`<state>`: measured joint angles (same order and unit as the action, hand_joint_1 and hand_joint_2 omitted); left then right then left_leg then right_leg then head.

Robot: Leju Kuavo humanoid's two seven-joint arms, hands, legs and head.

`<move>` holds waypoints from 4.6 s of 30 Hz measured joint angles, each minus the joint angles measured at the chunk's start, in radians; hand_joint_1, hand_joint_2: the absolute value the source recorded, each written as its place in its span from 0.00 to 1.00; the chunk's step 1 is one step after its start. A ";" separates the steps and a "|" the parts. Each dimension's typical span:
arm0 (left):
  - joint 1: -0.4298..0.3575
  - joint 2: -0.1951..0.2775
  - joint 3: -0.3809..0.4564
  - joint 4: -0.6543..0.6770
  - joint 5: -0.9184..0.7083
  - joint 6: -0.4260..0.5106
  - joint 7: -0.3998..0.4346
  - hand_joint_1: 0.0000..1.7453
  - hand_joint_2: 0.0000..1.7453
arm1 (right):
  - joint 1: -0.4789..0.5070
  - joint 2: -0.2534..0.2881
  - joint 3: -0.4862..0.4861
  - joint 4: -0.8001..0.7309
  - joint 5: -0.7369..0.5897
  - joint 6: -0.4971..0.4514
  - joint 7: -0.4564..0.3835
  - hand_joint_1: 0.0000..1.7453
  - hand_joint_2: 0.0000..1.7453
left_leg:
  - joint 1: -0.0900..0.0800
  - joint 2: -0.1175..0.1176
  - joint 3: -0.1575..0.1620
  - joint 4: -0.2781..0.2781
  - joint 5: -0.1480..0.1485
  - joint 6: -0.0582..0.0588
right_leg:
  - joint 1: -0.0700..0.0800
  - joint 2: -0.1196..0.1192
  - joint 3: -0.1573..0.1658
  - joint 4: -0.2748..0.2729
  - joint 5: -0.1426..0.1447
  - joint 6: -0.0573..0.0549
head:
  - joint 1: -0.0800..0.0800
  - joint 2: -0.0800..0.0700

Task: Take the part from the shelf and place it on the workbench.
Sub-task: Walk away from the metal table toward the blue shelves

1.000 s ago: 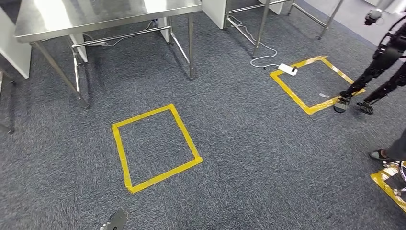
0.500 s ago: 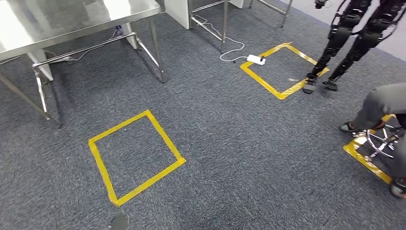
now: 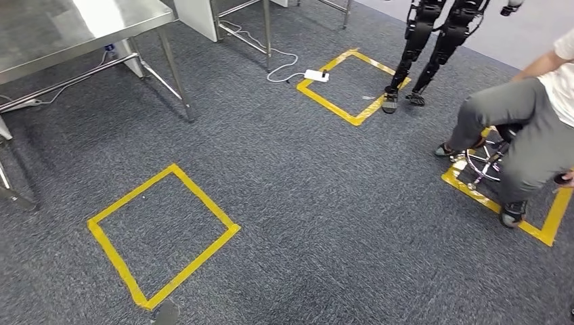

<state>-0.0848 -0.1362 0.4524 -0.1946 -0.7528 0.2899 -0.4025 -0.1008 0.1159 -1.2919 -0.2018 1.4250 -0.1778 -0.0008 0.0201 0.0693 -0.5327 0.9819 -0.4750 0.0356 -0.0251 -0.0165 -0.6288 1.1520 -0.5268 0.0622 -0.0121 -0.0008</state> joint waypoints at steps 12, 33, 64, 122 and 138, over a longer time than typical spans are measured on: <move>0.002 -0.006 0.001 0.001 -0.010 0.002 0.016 0.00 0.25 | 0.000 -0.004 0.001 0.000 0.001 0.000 0.001 0.00 0.00 | 0.002 -0.067 -0.119 0.306 -0.173 -0.044 | 0.005 0.043 0.082 -0.165 0.068 -0.062 | -0.009 0.000; 0.005 -0.010 0.017 0.002 0.000 0.005 0.024 0.00 1.00 | 0.000 -0.012 0.018 0.000 0.003 0.014 0.000 0.00 0.00 | -0.013 0.026 0.002 0.004 -0.008 -0.006 | 0.012 -0.048 0.077 -0.146 0.044 -0.006 | 0.001 0.000; 0.001 -0.008 0.018 0.002 -0.011 0.003 0.035 0.00 1.00 | 0.003 -0.011 0.019 0.000 0.003 0.018 0.000 0.00 0.00 | -0.013 0.032 -0.004 0.019 -0.014 -0.008 | 0.014 -0.060 0.075 -0.146 0.046 -0.015 | 0.002 0.000; 0.021 0.017 0.072 0.011 -0.005 -0.242 0.495 0.00 1.00 | 0.001 -0.012 0.050 0.000 0.011 0.062 0.018 0.00 0.00 | -0.002 -0.012 -0.026 0.034 -0.013 0.009 | 0.007 0.023 -0.071 0.108 -0.036 -0.014 | 0.001 0.000; 0.019 0.016 0.074 0.012 -0.011 -0.247 0.493 0.00 1.00 | -0.005 -0.015 0.050 0.000 -0.002 0.071 -0.001 0.00 0.00 | 0.004 -0.073 -0.124 0.299 -0.148 -0.047 | 0.006 0.068 0.078 -0.149 0.059 -0.069 | -0.011 0.000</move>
<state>-0.0657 -0.1198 0.5262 -0.1823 -0.7643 0.0427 0.0901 -0.1055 0.1010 -1.2419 -0.2018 1.4232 -0.1072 -0.0017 0.0244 -0.0039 -0.6566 1.2805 -0.6225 -0.0110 -0.0195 0.0514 -0.5509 1.0026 -0.4676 -0.0066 -0.0235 -0.0008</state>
